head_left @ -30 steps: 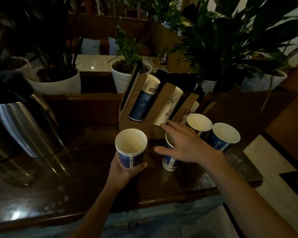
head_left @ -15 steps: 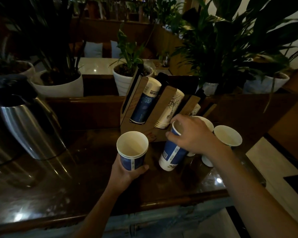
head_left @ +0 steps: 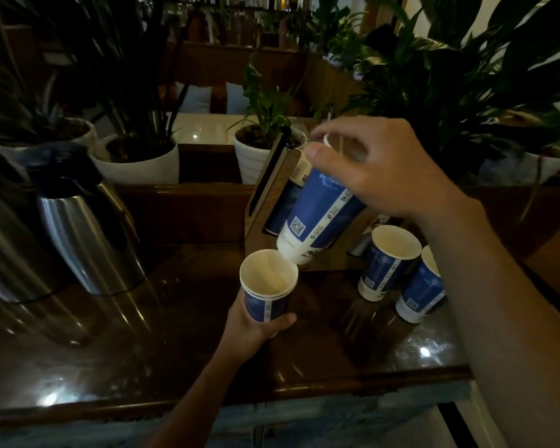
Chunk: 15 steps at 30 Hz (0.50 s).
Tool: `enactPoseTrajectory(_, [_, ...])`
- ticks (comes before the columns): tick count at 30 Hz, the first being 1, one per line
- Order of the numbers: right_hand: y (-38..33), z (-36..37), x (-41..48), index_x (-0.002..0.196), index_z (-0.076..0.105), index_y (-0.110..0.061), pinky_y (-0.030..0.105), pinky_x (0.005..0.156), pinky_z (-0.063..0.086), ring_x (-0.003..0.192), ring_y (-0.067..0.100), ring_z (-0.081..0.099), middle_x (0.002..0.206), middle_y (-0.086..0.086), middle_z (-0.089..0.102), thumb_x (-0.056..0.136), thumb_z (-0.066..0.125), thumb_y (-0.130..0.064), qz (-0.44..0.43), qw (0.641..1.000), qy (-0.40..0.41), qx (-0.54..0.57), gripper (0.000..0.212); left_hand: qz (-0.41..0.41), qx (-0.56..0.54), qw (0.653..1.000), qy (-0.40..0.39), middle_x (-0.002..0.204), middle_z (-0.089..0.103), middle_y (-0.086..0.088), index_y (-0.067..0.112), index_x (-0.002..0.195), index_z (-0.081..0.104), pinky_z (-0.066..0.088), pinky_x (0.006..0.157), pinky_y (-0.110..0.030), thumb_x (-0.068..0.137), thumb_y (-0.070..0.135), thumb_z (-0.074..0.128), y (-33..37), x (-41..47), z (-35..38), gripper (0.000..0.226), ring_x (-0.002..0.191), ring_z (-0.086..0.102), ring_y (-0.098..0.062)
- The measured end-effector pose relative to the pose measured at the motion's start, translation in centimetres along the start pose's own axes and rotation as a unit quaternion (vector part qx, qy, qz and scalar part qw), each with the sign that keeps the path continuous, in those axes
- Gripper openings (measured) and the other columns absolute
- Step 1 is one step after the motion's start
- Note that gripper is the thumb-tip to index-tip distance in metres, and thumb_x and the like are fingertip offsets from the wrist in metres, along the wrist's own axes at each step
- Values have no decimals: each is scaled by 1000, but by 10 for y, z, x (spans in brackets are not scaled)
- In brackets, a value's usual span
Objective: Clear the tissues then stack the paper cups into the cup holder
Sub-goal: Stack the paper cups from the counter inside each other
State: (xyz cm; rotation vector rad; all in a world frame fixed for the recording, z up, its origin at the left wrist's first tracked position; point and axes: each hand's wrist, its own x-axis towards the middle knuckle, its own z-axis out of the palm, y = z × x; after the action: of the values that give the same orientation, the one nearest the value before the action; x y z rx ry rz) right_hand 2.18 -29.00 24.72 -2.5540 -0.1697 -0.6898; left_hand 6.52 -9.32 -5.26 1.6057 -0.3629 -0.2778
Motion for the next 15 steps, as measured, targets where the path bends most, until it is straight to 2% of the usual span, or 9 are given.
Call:
enactPoseTrajectory(3, [-11,16,3,123,70,-23,29,88,49,105,6,60,117,-7,68,94,51,-60,-38,999,-22,4,50,-4,3,1000,-7,130,68,28,42,136,49,56,89,-8,56,41,101,1,-1,-1,96,121,65,7])
enactPoseTrajectory(6, [-14,35,4,127,67,-25,31,91,48,108,9,60,121,-2,68,95,53,-55,-53,997,-61,6,46,-9,-2,1000,-8,132,68,27,37,139,50,56,89,-8,51,53,101,3,-2,-2,103,123,65,6])
enactPoseTrajectory(10, [-15,57,5,131,65,-22,23,88,44,110,5,55,127,-3,66,92,51,-56,-61,993,-95,17,53,-3,13,1000,-4,133,69,23,33,140,53,56,89,-9,61,34,102,2,-1,-4,93,123,67,2])
enactPoseTrajectory(15, [-17,82,2,133,64,-23,31,92,48,116,11,59,129,-3,66,92,48,-60,-64,987,-148,-3,57,-1,17,1000,-1,133,69,26,38,138,54,53,88,-4,63,29,103,2,1,-4,90,121,67,7])
